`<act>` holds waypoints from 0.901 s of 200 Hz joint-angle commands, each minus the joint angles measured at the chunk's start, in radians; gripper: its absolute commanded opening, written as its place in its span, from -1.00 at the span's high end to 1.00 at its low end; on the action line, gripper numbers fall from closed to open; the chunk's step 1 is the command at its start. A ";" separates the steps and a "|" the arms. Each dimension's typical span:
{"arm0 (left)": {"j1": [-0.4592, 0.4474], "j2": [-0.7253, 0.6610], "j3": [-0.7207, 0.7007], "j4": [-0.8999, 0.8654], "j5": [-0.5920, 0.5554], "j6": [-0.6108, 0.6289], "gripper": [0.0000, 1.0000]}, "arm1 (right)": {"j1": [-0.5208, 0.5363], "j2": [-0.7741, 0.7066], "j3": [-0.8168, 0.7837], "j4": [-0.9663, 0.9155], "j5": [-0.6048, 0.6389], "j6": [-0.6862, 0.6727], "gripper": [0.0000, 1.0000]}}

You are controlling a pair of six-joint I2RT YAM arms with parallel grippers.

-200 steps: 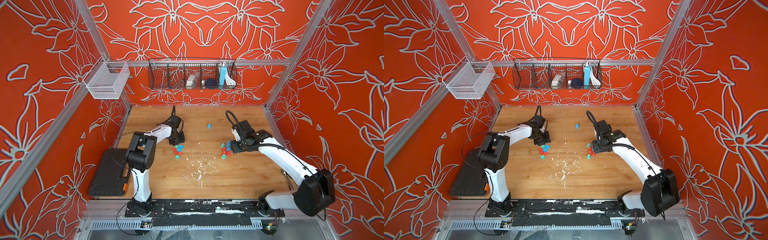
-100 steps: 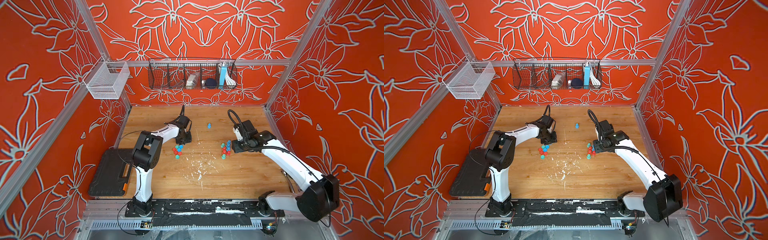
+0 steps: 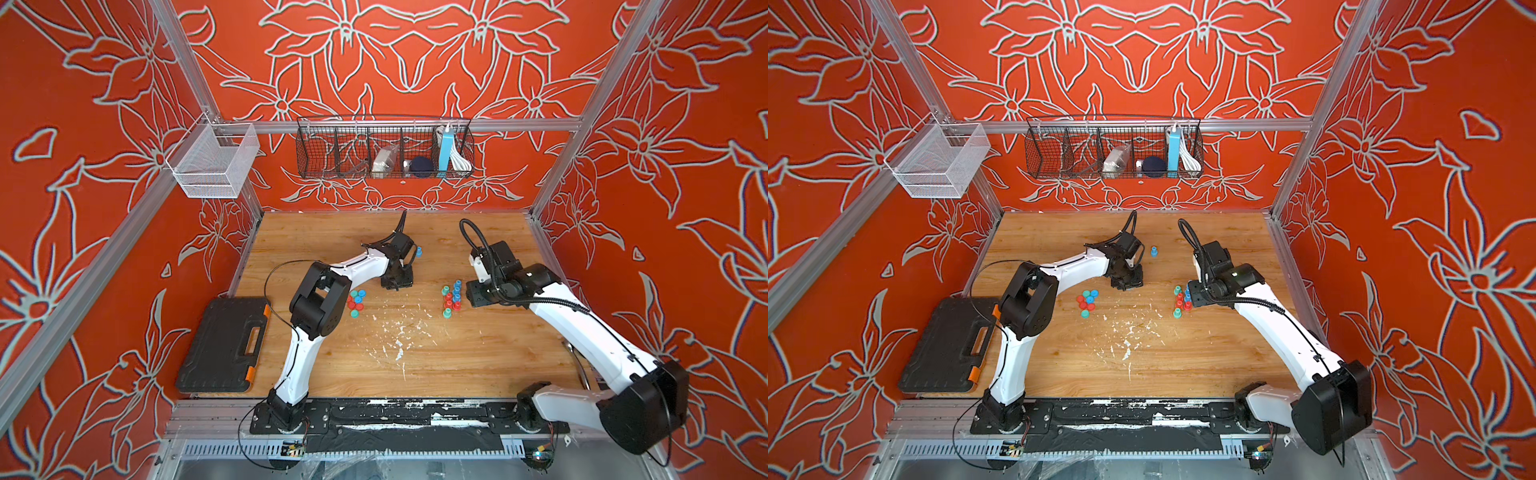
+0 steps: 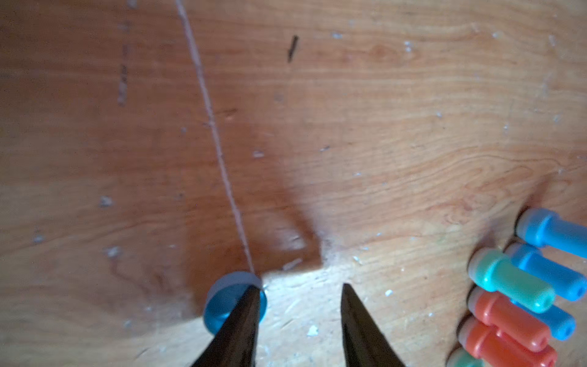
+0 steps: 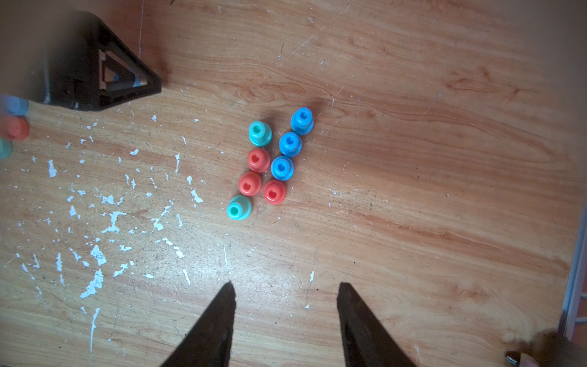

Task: Close the stamp cap
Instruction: Move the cover to the center of the board.

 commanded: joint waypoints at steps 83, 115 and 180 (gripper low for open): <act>-0.022 -0.042 0.024 -0.059 -0.036 0.008 0.08 | -0.003 -0.028 -0.040 -0.015 -0.018 0.029 -0.09; -0.026 -0.066 0.047 -0.077 -0.031 0.010 0.08 | -0.003 -0.026 -0.039 -0.014 -0.013 0.032 -0.09; -0.024 -0.175 0.045 -0.109 -0.039 0.048 0.08 | -0.004 0.022 0.015 -0.033 0.003 0.026 -0.09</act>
